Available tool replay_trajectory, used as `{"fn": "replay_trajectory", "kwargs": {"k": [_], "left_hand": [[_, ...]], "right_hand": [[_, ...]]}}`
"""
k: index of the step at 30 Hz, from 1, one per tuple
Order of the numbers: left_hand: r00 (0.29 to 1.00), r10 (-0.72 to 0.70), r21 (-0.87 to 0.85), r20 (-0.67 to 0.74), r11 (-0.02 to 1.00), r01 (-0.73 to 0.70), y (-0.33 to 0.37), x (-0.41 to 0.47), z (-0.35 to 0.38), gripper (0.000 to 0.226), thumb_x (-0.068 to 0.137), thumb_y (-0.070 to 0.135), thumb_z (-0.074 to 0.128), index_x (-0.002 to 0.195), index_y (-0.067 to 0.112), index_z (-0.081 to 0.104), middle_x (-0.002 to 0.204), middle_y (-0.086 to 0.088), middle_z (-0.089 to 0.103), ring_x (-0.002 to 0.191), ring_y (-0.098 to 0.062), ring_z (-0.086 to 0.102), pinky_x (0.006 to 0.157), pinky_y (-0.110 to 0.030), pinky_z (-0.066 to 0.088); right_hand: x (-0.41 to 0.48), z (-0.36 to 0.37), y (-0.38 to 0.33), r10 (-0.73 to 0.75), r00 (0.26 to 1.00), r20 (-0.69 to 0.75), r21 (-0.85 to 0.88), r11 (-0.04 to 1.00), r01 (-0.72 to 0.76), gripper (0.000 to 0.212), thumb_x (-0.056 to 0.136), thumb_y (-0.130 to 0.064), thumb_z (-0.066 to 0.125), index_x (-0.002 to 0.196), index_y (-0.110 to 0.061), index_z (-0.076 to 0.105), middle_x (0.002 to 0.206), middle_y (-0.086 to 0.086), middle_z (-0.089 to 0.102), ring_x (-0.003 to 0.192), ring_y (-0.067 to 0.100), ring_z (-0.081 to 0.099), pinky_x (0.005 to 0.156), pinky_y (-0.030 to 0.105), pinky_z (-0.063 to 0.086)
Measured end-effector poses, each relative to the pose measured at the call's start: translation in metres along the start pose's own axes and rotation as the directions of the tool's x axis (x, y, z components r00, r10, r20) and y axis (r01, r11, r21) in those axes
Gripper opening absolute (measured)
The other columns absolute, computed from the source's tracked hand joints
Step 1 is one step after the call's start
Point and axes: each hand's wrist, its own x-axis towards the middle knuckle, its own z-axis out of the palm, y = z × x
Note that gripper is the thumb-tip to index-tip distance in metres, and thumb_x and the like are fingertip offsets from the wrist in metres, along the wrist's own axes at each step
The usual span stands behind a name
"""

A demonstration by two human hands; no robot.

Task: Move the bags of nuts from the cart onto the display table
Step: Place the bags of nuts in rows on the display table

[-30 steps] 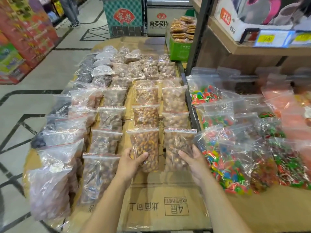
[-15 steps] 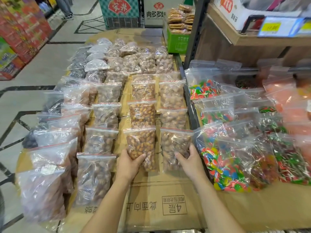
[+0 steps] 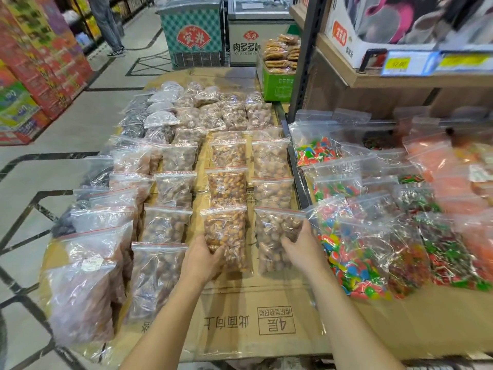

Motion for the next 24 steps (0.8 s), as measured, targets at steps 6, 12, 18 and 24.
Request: {"fn": "replay_trajectory", "kwargs": {"k": [6,12,18,24], "left_hand": [[0.984,0.172,0.148,0.033,0.973,-0.175,0.029,-0.023,-0.031,0.064,0.097,0.042,0.067,0.151,0.015,0.047,0.137,-0.008,0.066,0.111,-0.027,0.070,0.096,-0.049,0.060],[0.932,0.359,0.426,0.055,0.835,-0.348,0.042,-0.040,-0.065,0.046,0.103,0.041,0.054,0.141,0.015,0.051,0.141,-0.009,0.062,0.128,-0.032,0.057,0.104,-0.047,0.048],[0.860,0.476,0.540,0.182,0.683,-0.492,0.037,-0.066,-0.082,0.055,0.105,0.034,0.046,0.156,0.015,0.039,0.159,-0.009,0.047,0.147,-0.034,0.041,0.121,-0.050,0.034],[0.747,0.592,0.564,0.302,0.521,-0.641,0.045,-0.101,-0.079,0.057,0.106,0.037,0.046,0.157,0.013,0.039,0.163,-0.012,0.041,0.152,-0.038,0.033,0.124,-0.053,0.028]], "right_hand": [[-0.036,-0.009,-0.027,-0.037,0.998,-0.046,-0.349,0.937,0.019,0.073,0.106,-0.045,0.055,0.163,-0.007,0.029,0.163,0.018,0.036,0.151,0.037,0.034,0.119,0.051,0.040],[-0.094,-0.009,-0.053,-0.132,0.988,-0.075,-0.521,0.851,0.074,0.060,0.106,-0.038,0.054,0.158,-0.011,0.038,0.159,0.015,0.041,0.146,0.037,0.038,0.119,0.051,0.036],[-0.148,-0.002,-0.061,-0.012,0.992,-0.122,-0.634,0.771,-0.069,0.063,0.108,-0.049,0.048,0.160,-0.014,0.038,0.167,0.016,0.032,0.155,0.038,0.027,0.125,0.052,0.028],[-0.196,0.000,-0.033,0.049,0.980,-0.191,-0.616,0.772,-0.159,0.060,0.108,-0.049,0.047,0.154,-0.011,0.042,0.162,0.019,0.037,0.151,0.041,0.033,0.123,0.058,0.031]]}}
